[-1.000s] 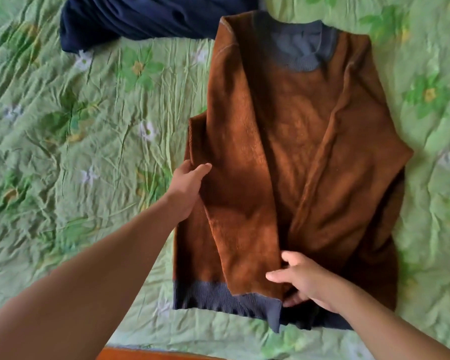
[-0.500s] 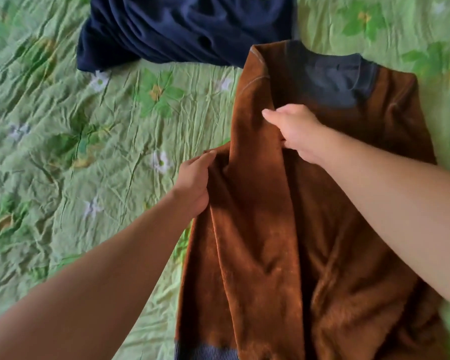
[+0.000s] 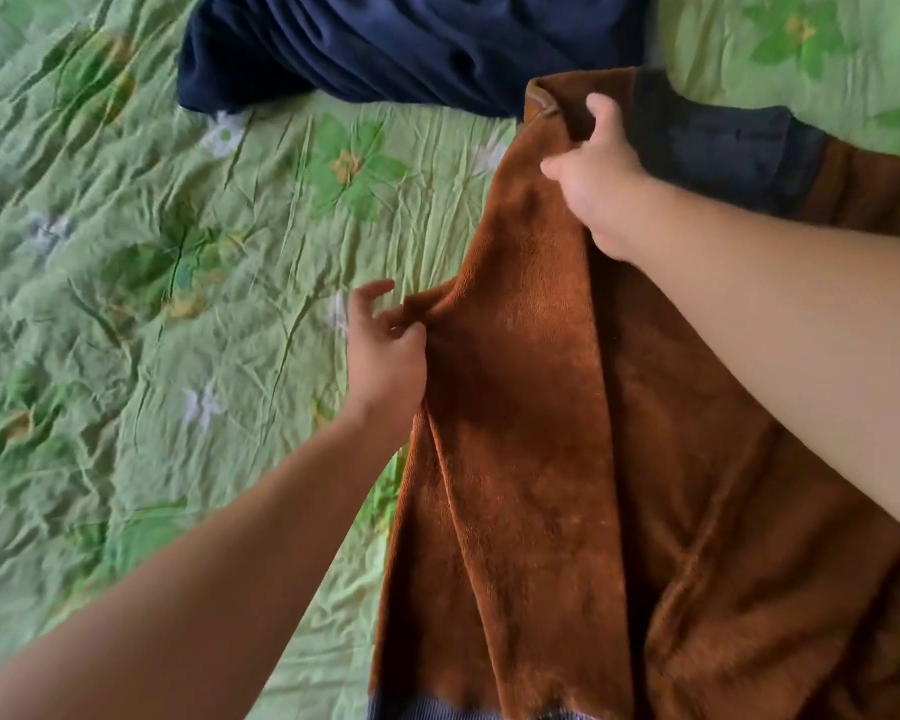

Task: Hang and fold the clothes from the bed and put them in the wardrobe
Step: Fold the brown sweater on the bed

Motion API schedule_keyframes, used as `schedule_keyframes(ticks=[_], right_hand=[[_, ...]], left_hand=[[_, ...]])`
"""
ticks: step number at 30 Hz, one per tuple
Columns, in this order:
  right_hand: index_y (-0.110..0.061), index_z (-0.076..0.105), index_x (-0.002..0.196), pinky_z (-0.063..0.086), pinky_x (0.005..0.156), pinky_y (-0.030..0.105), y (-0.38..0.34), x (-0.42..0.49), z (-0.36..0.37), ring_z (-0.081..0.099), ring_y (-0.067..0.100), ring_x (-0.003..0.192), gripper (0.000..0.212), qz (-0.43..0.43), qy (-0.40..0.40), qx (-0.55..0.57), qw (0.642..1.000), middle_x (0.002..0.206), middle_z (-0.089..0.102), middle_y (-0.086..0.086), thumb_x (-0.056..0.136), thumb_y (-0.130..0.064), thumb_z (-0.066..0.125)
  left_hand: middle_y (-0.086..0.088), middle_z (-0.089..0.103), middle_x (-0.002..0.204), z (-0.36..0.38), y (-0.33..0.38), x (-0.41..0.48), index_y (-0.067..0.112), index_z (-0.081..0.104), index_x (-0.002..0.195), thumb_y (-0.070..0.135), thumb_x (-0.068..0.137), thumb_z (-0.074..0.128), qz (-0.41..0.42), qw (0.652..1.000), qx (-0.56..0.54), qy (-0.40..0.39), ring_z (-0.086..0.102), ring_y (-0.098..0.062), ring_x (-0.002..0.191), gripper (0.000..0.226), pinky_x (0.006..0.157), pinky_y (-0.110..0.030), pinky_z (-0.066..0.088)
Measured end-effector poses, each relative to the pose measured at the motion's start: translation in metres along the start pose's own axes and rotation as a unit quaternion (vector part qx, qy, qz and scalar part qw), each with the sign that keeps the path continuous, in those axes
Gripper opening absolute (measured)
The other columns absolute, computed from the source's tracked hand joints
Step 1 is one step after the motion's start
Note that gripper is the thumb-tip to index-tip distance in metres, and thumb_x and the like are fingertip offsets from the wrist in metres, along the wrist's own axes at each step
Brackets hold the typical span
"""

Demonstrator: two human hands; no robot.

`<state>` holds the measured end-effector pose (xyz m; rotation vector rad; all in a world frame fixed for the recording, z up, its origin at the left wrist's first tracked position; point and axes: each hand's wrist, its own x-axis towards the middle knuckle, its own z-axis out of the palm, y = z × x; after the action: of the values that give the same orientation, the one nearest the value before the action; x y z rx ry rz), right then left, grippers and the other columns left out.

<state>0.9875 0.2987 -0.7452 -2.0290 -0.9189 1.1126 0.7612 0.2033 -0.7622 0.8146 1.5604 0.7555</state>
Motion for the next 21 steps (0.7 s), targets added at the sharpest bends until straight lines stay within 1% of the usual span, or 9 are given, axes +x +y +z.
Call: schedule_keyframes(ticks=[1, 2, 4, 6, 7, 8, 12, 16, 21], right_hand=[[-0.033, 0.019, 0.157, 0.044, 0.104, 0.034, 0.01, -0.019, -0.003, 0.052, 0.021, 0.119, 0.074, -0.053, 0.021, -0.09, 0.994, 0.142, 0.043, 0.002, 0.097, -0.012, 0.055], [-0.031, 0.02, 0.158, 0.04, 0.109, 0.033, 0.025, -0.042, -0.006, 0.05, 0.024, 0.127, 0.072, -0.117, 0.037, -0.179, 0.976, 0.147, 0.041, 0.005, 0.097, -0.014, 0.055], [-0.03, 0.025, 0.157, 0.031, 0.119, 0.042, 0.072, -0.1, -0.009, 0.035, 0.032, 0.143, 0.065, -0.18, 0.023, -0.327, 0.928, 0.158, 0.029, 0.015, 0.099, -0.027, 0.053], [-0.032, 0.019, 0.159, 0.023, 0.121, 0.055, 0.129, -0.169, -0.011, 0.02, 0.034, 0.152, 0.063, -0.151, -0.019, -0.464, 0.873, 0.165, 0.017, 0.016, 0.102, -0.045, 0.042], [-0.032, 0.014, 0.16, 0.019, 0.121, 0.059, 0.155, -0.204, -0.014, 0.014, 0.033, 0.154, 0.063, -0.134, -0.037, -0.517, 0.845, 0.167, 0.013, 0.014, 0.103, -0.05, 0.034], [-0.031, 0.011, 0.161, 0.015, 0.121, 0.061, 0.178, -0.238, -0.018, 0.009, 0.031, 0.155, 0.063, -0.125, -0.047, -0.546, 0.827, 0.168, 0.01, 0.013, 0.104, -0.053, 0.029], [-0.026, 0.025, 0.159, 0.016, 0.12, 0.062, 0.237, -0.329, -0.044, 0.015, 0.031, 0.154, 0.068, -0.12, -0.079, -0.568, 0.81, 0.168, 0.01, 0.014, 0.099, -0.057, 0.032], [-0.02, 0.028, 0.158, 0.02, 0.117, 0.066, 0.259, -0.39, -0.063, 0.021, 0.033, 0.153, 0.076, -0.127, -0.074, -0.539, 0.829, 0.167, 0.011, 0.016, 0.095, -0.06, 0.038], [-0.027, 0.028, 0.158, 0.016, 0.114, 0.072, 0.29, -0.461, -0.07, 0.016, 0.036, 0.153, 0.088, -0.108, -0.128, -0.561, 0.81, 0.167, 0.013, 0.015, 0.085, -0.076, 0.038]], left_hand=[[-0.005, 0.054, 0.131, -0.004, 0.001, -0.011, 0.03, 0.049, 0.131, -0.003, 0.09, 0.055, 0.073, 0.99, 0.117, -0.004, 0.06, 0.002, 0.092, 0.053, 0.08, -0.015, 0.05], [-0.004, 0.04, 0.144, -0.008, -0.002, -0.023, 0.033, 0.046, 0.138, 0.002, 0.088, 0.058, 0.148, 0.96, 0.235, -0.019, 0.052, 0.002, 0.114, 0.06, 0.095, -0.015, 0.044], [-0.005, 0.007, 0.163, -0.014, -0.021, -0.047, 0.038, 0.032, 0.151, 0.022, 0.088, 0.065, 0.291, 0.842, 0.444, -0.093, 0.015, -0.022, 0.151, 0.073, 0.12, -0.037, 0.023], [-0.008, -0.011, 0.167, -0.02, -0.051, -0.071, 0.039, 0.017, 0.158, 0.043, 0.091, 0.06, 0.374, 0.698, 0.584, -0.179, -0.011, -0.03, 0.154, 0.08, 0.123, -0.056, 0.013], [-0.009, -0.013, 0.168, -0.024, -0.068, -0.082, 0.039, 0.012, 0.159, 0.05, 0.093, 0.054, 0.384, 0.652, 0.62, -0.208, -0.013, -0.03, 0.154, 0.079, 0.121, -0.06, 0.014], [-0.009, -0.012, 0.168, -0.031, -0.082, -0.093, 0.038, 0.009, 0.159, 0.054, 0.095, 0.049, 0.381, 0.627, 0.64, -0.227, -0.012, -0.031, 0.154, 0.078, 0.119, -0.062, 0.016], [-0.012, -0.007, 0.168, -0.062, -0.119, -0.126, 0.039, 0.008, 0.159, 0.064, 0.092, 0.043, 0.353, 0.596, 0.678, -0.248, -0.006, -0.032, 0.155, 0.079, 0.118, -0.065, 0.014], [-0.016, -0.005, 0.167, -0.092, -0.13, -0.162, 0.038, 0.011, 0.159, 0.079, 0.074, 0.057, 0.355, 0.552, 0.7, -0.283, -0.003, -0.035, 0.154, 0.105, 0.115, -0.071, 0.014], [-0.016, -0.001, 0.167, -0.115, -0.15, -0.22, 0.034, 0.017, 0.159, 0.079, 0.063, 0.069, 0.391, 0.476, 0.697, -0.367, 0.004, -0.037, 0.154, 0.118, 0.113, -0.074, 0.015]])
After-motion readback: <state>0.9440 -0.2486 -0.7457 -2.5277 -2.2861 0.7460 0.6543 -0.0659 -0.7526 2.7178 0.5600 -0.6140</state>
